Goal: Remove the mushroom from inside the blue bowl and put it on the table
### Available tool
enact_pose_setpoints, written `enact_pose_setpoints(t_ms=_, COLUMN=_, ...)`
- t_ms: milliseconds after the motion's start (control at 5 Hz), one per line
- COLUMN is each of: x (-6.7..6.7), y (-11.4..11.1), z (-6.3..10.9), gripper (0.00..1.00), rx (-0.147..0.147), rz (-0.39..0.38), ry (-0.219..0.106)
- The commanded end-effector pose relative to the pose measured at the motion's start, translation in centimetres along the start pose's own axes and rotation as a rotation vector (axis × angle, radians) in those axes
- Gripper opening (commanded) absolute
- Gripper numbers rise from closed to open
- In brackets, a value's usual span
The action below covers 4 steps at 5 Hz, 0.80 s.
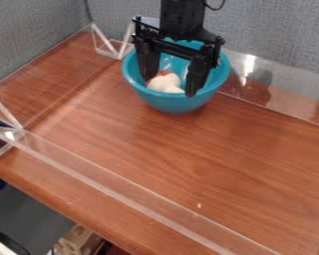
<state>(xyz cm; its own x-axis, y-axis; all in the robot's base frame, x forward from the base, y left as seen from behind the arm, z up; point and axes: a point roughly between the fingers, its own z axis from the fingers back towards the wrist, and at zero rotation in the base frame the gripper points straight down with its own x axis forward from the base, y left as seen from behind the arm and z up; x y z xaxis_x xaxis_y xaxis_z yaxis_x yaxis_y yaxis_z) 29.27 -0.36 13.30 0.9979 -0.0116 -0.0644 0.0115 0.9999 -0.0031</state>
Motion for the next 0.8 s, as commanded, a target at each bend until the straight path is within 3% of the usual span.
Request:
enact_pose_setpoints(t_ms=0, x=0.3, y=0.2, z=-0.7, gripper=0.0, rx=0.002, rz=0.002, ry=0.01)
enact_pose_setpoints(t_ms=200, x=-0.2, y=-1.1, z=-0.6, gripper=0.0, rx=0.009, rz=-0.052, ry=0.01)
enact_pose_setpoints(t_ms=600, x=-0.8, y=-4.6, z=-3.4, gripper=0.0, rx=0.013, rz=-0.167, ry=0.048)
